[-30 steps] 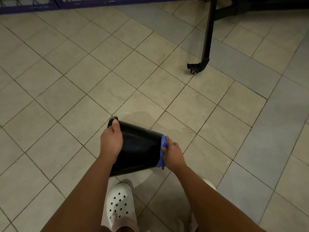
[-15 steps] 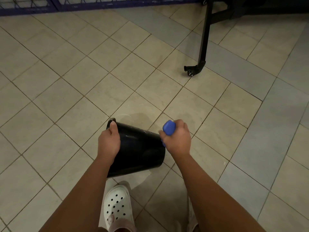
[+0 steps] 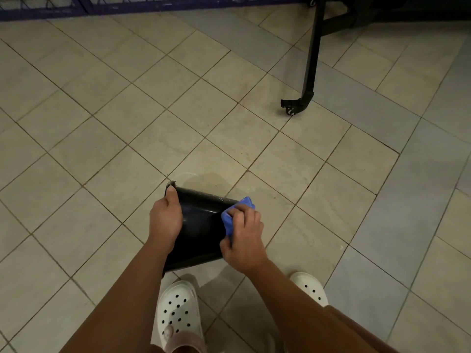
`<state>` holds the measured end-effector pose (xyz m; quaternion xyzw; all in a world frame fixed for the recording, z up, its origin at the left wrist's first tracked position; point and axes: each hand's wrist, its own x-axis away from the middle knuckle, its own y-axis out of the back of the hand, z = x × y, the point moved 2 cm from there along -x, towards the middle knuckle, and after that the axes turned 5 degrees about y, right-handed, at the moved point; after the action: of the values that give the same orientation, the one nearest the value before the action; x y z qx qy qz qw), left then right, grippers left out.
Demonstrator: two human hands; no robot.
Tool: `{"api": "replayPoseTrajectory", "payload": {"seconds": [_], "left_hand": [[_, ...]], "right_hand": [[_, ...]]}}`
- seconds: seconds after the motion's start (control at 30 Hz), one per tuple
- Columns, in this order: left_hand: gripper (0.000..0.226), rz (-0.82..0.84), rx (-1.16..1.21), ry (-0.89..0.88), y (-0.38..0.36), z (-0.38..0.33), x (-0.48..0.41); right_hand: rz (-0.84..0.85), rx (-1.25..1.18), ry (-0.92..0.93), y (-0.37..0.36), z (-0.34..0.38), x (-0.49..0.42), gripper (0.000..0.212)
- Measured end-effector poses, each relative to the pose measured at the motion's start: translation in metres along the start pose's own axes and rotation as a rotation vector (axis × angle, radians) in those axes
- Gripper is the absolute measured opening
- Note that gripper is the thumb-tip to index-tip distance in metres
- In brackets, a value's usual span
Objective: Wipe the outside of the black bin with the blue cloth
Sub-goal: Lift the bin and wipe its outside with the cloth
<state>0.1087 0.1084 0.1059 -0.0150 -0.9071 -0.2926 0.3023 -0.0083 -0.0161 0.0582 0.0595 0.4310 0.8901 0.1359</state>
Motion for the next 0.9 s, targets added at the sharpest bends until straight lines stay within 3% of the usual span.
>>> {"api": "replayPoseTrajectory", "payload": {"seconds": [0.17, 0.33, 0.43, 0.67, 0.9], "left_hand": [[0.047, 0.012, 0.024, 0.016, 0.002, 0.001, 0.001], [0.047, 0.008, 0.017, 0.021, 0.002, 0.001, -0.001], [0.047, 0.012, 0.008, 0.014, 0.003, 0.001, 0.0], [0.048, 0.047, 0.015, 0.042, 0.005, 0.004, 0.0], [0.047, 0.204, 0.212, 0.301, 0.012, 0.004, -0.002]], "right_hand": [[-0.082, -0.078, 0.039, 0.01, -0.01, 0.0, 0.039], [-0.157, 0.073, -0.081, 0.018, -0.018, -0.021, 0.038], [-0.119, 0.154, -0.05, 0.013, -0.013, -0.021, 0.033], [0.044, 0.13, 0.218, 0.009, -0.017, 0.003, 0.052], [0.084, 0.093, 0.264, -0.001, -0.034, 0.024, 0.058]]}}
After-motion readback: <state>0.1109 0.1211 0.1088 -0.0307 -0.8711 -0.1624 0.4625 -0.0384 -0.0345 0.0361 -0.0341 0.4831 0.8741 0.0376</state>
